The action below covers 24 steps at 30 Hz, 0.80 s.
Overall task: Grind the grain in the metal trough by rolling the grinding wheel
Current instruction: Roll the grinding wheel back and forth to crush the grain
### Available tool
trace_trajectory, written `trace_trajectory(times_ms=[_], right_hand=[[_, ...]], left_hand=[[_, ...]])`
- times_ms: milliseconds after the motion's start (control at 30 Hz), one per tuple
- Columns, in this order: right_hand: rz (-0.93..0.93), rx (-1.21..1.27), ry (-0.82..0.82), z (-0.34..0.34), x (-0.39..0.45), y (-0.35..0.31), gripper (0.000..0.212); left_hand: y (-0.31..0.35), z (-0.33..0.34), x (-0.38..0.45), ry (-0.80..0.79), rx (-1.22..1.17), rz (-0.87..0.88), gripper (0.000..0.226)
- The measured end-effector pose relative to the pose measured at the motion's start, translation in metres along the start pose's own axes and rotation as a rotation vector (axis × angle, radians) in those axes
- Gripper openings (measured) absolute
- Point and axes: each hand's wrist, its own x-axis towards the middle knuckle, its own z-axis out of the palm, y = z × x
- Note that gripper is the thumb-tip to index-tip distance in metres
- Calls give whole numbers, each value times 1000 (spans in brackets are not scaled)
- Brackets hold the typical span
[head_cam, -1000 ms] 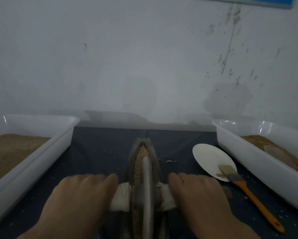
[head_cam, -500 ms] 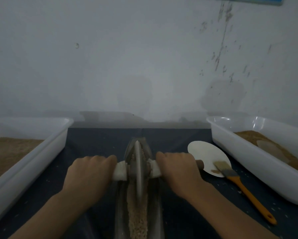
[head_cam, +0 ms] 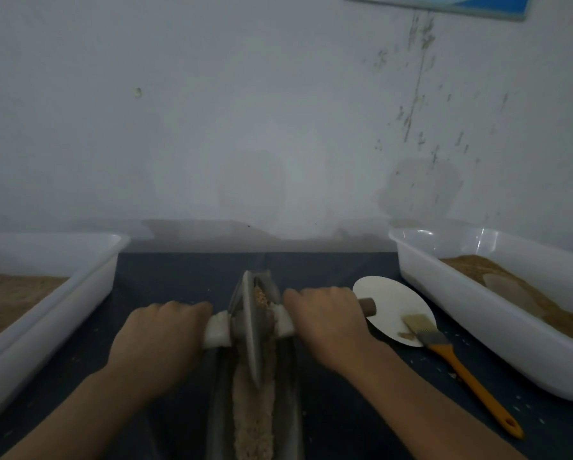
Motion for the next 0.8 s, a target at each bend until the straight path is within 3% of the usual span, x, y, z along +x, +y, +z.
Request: trace_trajectory(times_ms=[267, 367, 467, 600, 667, 800], right_hand=[[-21, 44, -48, -17, -30, -14, 15], [-7, 18, 25, -31, -57, -22, 33], [25, -8, 23, -29, -68, -22, 45], [50, -1, 15, -15, -49, -14, 42], [69, -28, -15, -10, -30, -9, 40], [18, -105, 20, -1, 1, -3, 31]], left_hand=[[6, -16, -27, -121, 4, 13, 22], [7, -32, -48, -170, -2, 34, 21], [10, -40, -53, -113, -9, 36, 23], [6, -26, -33, 92, -51, 181, 57], [2, -15, -18, 76, -52, 175, 47], [0, 3, -3, 68, -44, -8, 23]])
